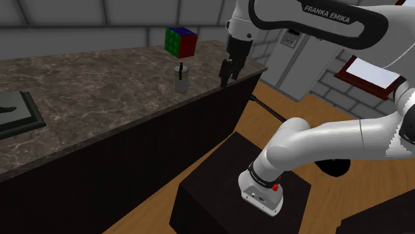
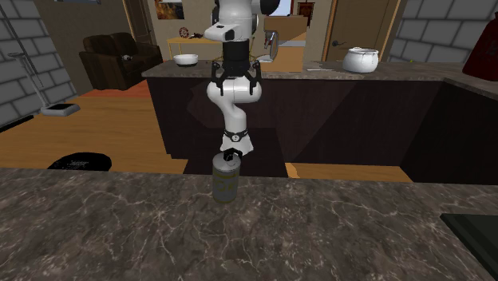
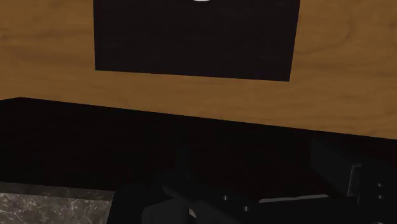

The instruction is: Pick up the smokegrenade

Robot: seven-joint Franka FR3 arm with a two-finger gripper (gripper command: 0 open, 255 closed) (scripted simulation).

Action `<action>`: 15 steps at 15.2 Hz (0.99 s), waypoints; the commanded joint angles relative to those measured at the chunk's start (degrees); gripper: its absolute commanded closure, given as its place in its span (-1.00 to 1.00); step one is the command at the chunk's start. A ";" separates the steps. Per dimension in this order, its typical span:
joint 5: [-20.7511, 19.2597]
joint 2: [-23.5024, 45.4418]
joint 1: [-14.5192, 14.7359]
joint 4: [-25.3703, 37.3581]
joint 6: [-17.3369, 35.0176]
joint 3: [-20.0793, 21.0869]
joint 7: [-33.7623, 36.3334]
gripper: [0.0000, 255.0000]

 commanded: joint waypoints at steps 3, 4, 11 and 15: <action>-0.17 4.85 -0.60 2.60 2.04 0.66 1.40 -1.00; -0.30 7.26 -0.91 4.01 2.94 0.98 2.11 -1.00; -2.06 24.03 -2.87 15.94 6.93 2.76 7.31 -1.00; -3.61 33.58 -3.70 24.41 7.40 3.41 10.34 -1.00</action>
